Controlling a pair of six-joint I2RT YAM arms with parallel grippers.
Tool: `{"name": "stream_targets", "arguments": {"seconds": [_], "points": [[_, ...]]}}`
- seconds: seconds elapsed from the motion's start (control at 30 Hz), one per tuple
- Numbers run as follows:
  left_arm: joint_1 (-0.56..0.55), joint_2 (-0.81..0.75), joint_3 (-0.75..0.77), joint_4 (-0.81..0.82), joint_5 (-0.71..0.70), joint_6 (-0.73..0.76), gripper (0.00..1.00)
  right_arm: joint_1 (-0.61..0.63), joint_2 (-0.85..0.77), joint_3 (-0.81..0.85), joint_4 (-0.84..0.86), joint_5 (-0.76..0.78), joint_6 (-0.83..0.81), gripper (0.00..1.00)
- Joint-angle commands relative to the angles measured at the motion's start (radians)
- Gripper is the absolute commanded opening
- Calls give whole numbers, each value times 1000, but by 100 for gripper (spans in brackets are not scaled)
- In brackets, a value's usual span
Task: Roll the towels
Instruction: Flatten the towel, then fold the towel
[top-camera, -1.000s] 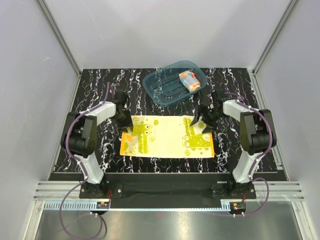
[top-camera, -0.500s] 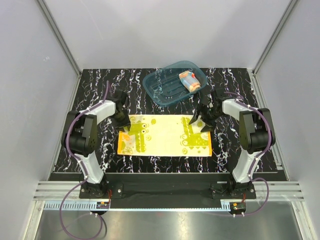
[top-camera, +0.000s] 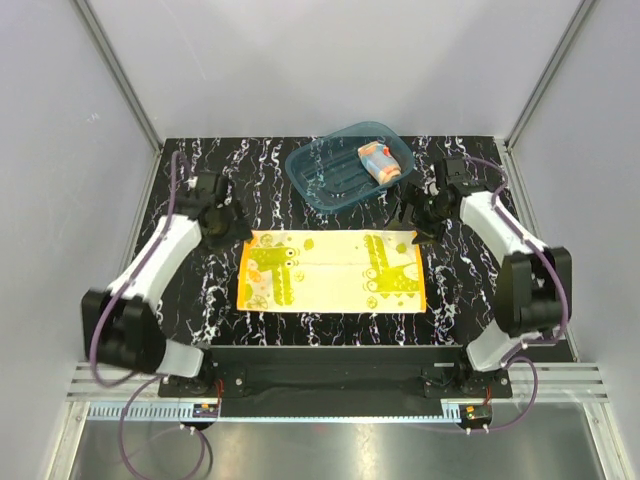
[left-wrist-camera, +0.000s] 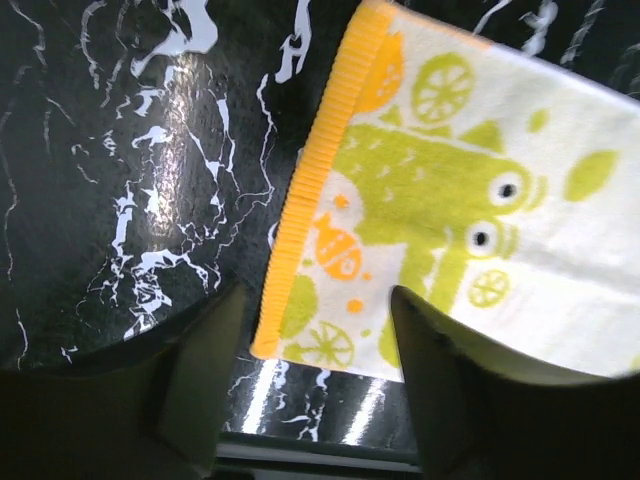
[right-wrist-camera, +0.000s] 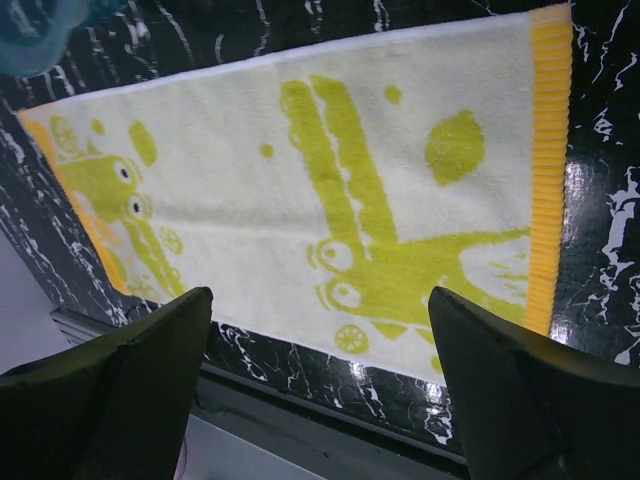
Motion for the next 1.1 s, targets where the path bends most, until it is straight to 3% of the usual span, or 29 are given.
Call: {"name": "stream_targets", "arguments": {"seconds": [0.0, 0.1, 0.17, 0.33, 0.5, 0.73, 1.07], "points": [[1, -221, -7, -18, -18, -16, 99, 20, -136, 47, -52, 4, -18, 97], [2, -402, -80, 95, -29, 14, 99, 43, -264, 23, -12, 45, 1, 97], [10, -466, -170, 231, -27, 22, 99, 66, -416, -70, 104, 78, 50, 100], [39, -517, -260, 379, 8, 30, 99, 71, -697, -284, 376, 119, 146, 100], [54, -579, -417, 534, 130, -38, 99, 68, -806, -422, 471, 75, 185, 100], [77, -547, -461, 423, 210, -114, 99, 69, -770, -415, 353, 43, 209, 100], [74, -546, -617, 255, 147, -248, 99, 69, -739, -424, 315, 20, 150, 100]]}}
